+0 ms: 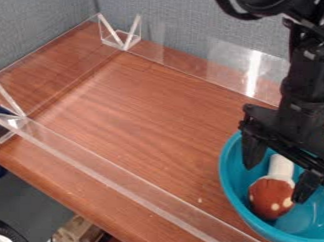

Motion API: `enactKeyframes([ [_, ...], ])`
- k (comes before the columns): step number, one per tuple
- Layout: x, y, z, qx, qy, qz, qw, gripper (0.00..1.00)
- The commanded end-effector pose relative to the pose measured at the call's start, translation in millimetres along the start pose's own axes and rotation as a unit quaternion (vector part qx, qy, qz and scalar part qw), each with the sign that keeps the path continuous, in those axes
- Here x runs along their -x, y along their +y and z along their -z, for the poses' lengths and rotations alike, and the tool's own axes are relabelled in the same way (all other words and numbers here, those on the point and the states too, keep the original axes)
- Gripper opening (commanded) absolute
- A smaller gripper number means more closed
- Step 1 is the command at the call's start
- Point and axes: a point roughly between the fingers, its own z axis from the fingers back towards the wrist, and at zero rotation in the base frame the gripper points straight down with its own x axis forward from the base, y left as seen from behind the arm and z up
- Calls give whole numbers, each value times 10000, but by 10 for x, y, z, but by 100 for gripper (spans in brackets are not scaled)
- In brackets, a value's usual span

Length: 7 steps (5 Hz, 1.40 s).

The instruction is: Remove the mushroom from inside the blue bowl and put it on the table

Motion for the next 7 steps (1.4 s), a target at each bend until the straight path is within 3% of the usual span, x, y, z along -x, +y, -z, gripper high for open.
enactKeyframes([
  [1,-13,-46,-192,88,-387,36,9992,100],
  [7,85,-71,-266,236,-938,-192,9951,100],
])
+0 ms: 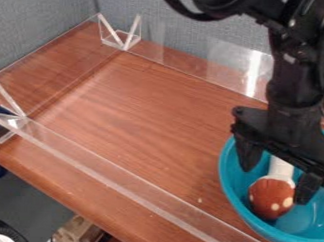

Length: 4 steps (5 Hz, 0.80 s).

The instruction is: Remove the mushroom from inside the blue bowl and put it on the table

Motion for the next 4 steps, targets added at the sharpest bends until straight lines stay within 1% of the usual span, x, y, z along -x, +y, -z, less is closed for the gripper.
enactKeyframes([
  [1,-38,-47,-145,96,-357,52,9993,100],
  [3,-24,-76,143,88,-85,-6,9999,100],
  [4,-19,-88,318,76,55,-42,9999,100],
])
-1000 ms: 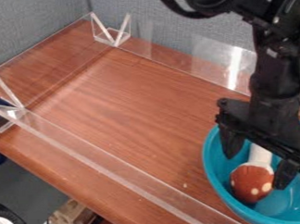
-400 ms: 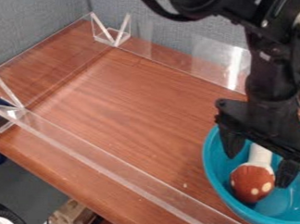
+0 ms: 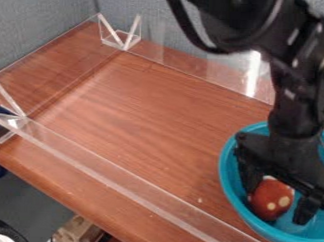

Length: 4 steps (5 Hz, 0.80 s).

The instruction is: Remove the mushroom from inside the blue bowl and put it on the table

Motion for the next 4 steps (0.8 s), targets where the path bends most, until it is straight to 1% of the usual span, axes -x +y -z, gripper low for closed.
enactKeyframes([
  [1,-59,-30,51,24,-65,37,10000,100],
  [2,-75,-22,121,-3,-28,30,10000,0],
  [4,-77,-4,52,-52,-58,100,9999,0],
])
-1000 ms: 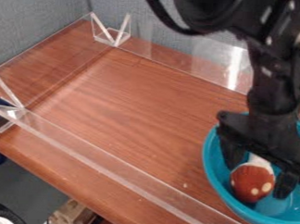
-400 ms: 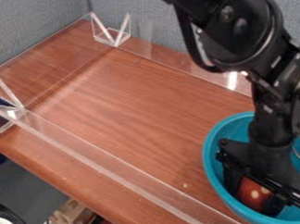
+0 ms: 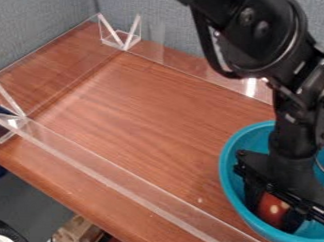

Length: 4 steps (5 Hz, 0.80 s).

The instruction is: Remove the mushroom from inside the blue bowl and put it on the table

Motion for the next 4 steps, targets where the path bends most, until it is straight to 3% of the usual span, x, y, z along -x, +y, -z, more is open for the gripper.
enactKeyframes([
  [1,-93,-28,-197,61,-296,83,9995,0],
  [4,-97,10,-340,3,-377,185,9991,0],
])
